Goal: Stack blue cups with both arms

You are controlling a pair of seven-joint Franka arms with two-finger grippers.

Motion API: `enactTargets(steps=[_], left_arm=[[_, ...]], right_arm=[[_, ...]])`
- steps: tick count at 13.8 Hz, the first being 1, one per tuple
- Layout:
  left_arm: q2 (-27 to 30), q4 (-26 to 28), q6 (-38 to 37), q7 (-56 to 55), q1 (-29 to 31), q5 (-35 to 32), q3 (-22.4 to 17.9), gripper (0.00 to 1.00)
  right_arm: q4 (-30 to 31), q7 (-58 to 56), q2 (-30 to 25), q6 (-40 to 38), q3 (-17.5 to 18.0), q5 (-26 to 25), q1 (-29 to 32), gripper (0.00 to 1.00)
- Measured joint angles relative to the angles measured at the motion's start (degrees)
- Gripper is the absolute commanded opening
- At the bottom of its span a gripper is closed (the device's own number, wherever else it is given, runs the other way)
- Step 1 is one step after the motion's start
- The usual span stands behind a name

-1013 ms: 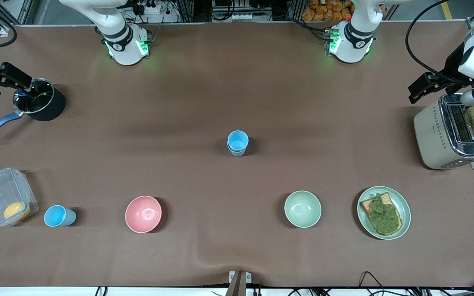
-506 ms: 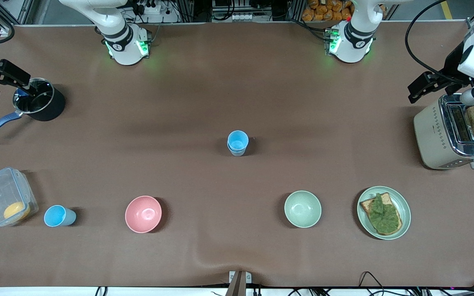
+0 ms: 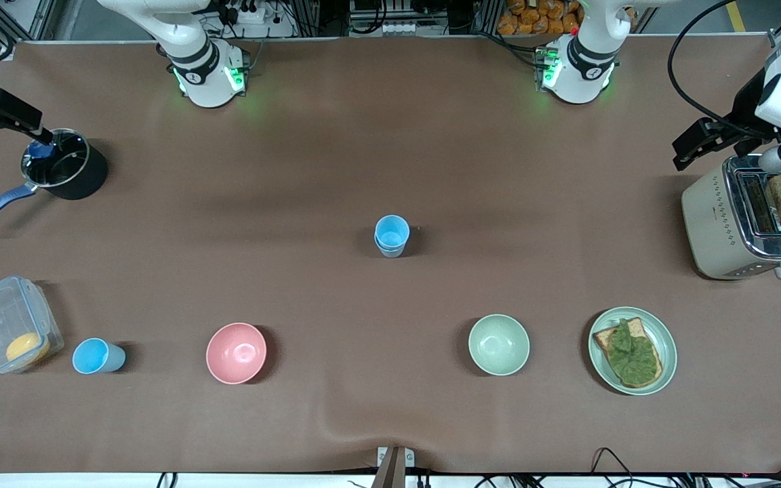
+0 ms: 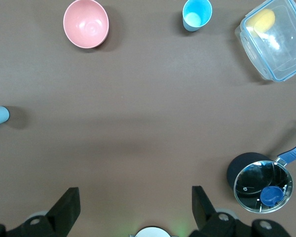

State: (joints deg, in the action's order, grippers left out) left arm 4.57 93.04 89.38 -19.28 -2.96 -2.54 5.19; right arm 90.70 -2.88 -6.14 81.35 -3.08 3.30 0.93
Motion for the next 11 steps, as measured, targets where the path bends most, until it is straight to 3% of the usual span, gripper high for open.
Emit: enactTargets(steps=[11], left_arm=[[0.00,-0.08,0.00,0.00,-0.02,0.00,0.05,1.00]], right_arm=[[-0.98,-0.07,-0.03,0.53,0.70,0.09,0.00,1.00]])
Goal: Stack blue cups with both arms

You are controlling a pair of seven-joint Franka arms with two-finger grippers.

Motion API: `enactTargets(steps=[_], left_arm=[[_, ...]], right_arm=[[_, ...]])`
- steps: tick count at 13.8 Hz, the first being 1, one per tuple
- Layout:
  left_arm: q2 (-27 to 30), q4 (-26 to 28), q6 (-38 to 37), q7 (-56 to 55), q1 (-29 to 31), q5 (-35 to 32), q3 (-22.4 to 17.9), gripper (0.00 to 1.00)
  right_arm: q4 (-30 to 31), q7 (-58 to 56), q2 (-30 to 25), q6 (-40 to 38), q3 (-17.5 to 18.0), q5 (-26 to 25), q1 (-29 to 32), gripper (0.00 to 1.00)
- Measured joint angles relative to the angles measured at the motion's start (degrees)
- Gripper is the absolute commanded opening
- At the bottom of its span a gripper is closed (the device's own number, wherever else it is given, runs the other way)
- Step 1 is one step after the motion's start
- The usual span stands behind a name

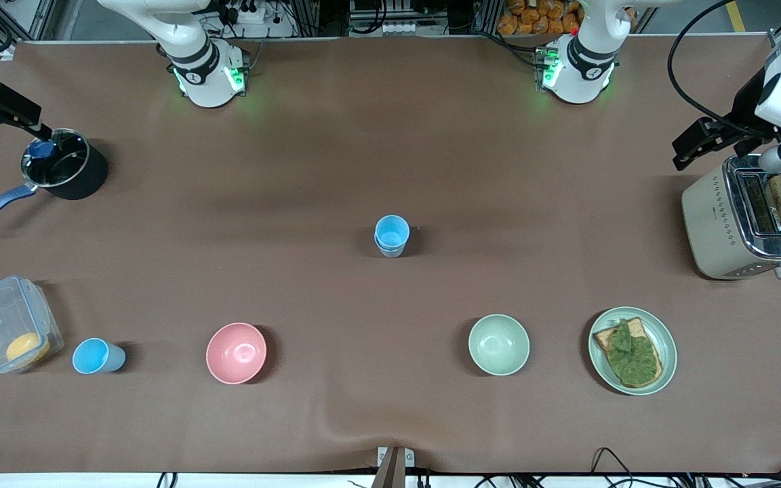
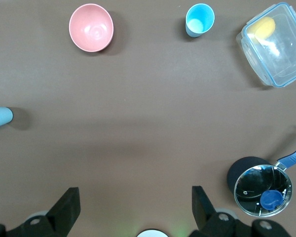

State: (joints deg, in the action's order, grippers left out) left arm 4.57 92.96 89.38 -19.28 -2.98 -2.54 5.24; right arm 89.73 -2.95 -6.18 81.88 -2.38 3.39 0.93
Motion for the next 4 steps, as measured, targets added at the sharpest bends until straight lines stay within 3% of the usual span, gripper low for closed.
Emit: enactTargets(steps=[4], left_arm=[[0.00,0.00,0.00,0.00,0.00,0.00,0.00,1.00]], right_arm=[[-0.05,0.00,0.03,1.31,-0.01,-0.05,0.00,1.00]])
